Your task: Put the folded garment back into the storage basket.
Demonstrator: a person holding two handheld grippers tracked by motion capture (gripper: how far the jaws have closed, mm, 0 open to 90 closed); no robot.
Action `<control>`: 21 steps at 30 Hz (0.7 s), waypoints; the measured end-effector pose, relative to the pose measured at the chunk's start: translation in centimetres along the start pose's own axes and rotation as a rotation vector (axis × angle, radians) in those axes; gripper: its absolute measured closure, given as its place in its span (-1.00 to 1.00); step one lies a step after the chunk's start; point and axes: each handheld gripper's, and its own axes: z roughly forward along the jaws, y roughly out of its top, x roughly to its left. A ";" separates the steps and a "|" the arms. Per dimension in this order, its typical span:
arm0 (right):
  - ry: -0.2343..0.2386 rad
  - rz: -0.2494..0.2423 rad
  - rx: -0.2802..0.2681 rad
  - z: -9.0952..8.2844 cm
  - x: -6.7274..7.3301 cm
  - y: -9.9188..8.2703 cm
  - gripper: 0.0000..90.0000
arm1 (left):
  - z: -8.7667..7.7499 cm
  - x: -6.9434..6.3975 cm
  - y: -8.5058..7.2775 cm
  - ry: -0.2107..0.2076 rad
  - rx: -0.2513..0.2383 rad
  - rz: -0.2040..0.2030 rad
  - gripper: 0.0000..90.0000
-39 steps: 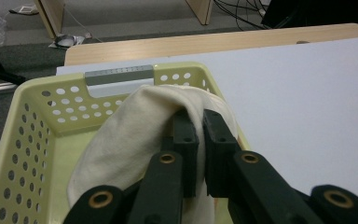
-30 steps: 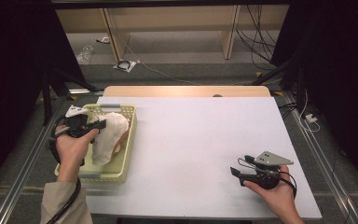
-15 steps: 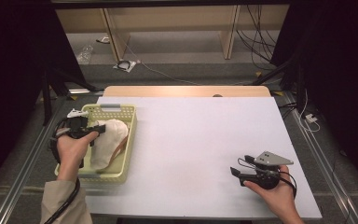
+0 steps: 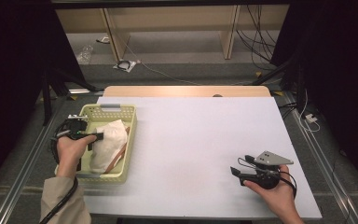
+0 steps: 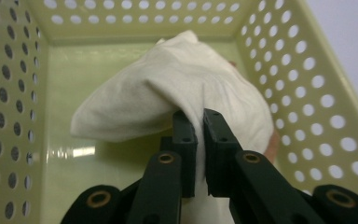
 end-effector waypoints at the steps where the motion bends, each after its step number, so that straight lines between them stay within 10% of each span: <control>1: 0.000 0.001 0.000 0.0 0.0 0.0 -0.43 | 0.2 0.2 -0.1 0.003 0.011 -0.004 0.86; 21: -0.004 0.004 0.002 0.0 0.0 0.0 -0.43 | 3.0 1.9 -1.1 0.036 0.148 -0.041 0.70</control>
